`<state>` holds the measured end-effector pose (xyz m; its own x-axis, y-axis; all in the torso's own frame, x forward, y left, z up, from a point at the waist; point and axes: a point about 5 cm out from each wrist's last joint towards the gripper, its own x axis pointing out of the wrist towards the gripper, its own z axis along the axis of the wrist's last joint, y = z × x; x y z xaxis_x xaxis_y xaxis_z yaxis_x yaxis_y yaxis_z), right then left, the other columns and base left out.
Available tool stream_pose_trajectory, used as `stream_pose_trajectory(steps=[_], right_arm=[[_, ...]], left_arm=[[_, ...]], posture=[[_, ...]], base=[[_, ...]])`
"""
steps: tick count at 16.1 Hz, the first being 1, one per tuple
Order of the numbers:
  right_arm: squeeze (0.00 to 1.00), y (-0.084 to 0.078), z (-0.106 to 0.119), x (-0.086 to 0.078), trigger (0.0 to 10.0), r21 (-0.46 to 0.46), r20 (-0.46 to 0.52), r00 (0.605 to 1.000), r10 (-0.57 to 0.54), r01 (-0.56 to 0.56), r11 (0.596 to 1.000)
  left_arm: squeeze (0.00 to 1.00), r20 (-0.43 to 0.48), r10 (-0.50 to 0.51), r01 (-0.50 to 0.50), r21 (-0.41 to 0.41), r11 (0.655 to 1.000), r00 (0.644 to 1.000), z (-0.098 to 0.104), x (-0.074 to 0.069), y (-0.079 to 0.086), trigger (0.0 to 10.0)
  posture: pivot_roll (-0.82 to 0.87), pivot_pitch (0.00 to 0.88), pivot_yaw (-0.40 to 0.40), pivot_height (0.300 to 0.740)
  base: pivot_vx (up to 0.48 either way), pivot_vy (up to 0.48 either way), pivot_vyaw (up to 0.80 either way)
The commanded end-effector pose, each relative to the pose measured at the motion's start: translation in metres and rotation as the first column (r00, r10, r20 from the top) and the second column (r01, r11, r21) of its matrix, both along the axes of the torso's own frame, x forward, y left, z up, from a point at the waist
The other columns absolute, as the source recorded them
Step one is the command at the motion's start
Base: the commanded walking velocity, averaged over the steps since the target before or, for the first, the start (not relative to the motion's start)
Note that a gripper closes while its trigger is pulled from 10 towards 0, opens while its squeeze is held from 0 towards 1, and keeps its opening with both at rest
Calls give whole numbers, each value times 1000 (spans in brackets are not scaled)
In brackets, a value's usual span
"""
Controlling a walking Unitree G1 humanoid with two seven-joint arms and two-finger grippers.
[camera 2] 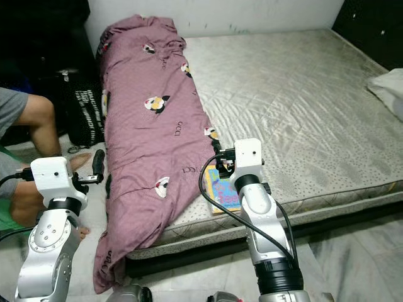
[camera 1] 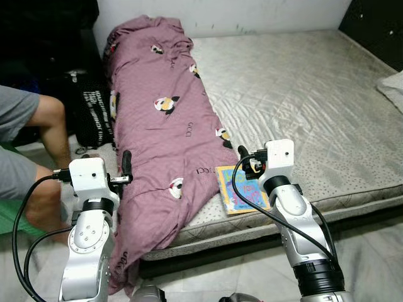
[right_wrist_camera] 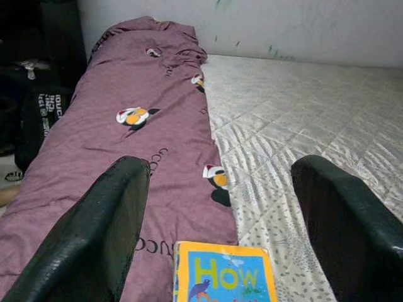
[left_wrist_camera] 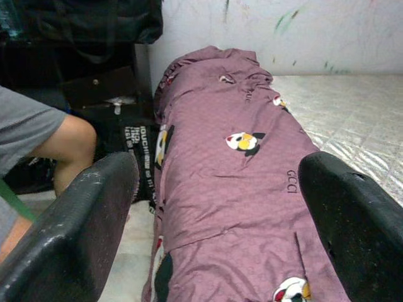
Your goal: Clean up the room
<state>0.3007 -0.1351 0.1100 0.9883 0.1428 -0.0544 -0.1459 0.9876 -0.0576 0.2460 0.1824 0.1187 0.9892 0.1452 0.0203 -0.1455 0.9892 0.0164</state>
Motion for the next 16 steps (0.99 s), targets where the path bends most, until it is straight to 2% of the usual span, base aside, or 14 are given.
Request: stream_pose_trajectory(steps=[1, 10, 14, 16], right_arm=[[0, -3, 3, -1, 10000, -7, 8, 1000, -8, 9, 1000], [0, -4, 2, 0, 10000, -21, 0, 1000, 1, -1, 1000], [0, -5, 2, 0, 10000, -24, -1, 1000, -1, 1, 1000], [0, -5, 2, 1, 10000, -26, -1, 1000, -3, 3, 1000]], left_arm=[[0, 6, -6, 6, 6, 1000, 1000, 3, -1, -2, 10000], [0, 7, -6, 6, -2, 1000, 1000, 3, -1, -3, 10000], [0, 35, -8, 8, -6, 1000, 999, 5, 1, -4, 10000], [0, 42, -41, 41, -8, 999, 998, 7, 0, -6, 10000]], posture=[[50, 50, -30, 740], [49, 49, -40, 740], [48, 46, -40, 740], [46, 44, -41, 740]], base=[[0, -289, 0], [0, -344, 0], [0, 0, 0], [0, 0, 0]])
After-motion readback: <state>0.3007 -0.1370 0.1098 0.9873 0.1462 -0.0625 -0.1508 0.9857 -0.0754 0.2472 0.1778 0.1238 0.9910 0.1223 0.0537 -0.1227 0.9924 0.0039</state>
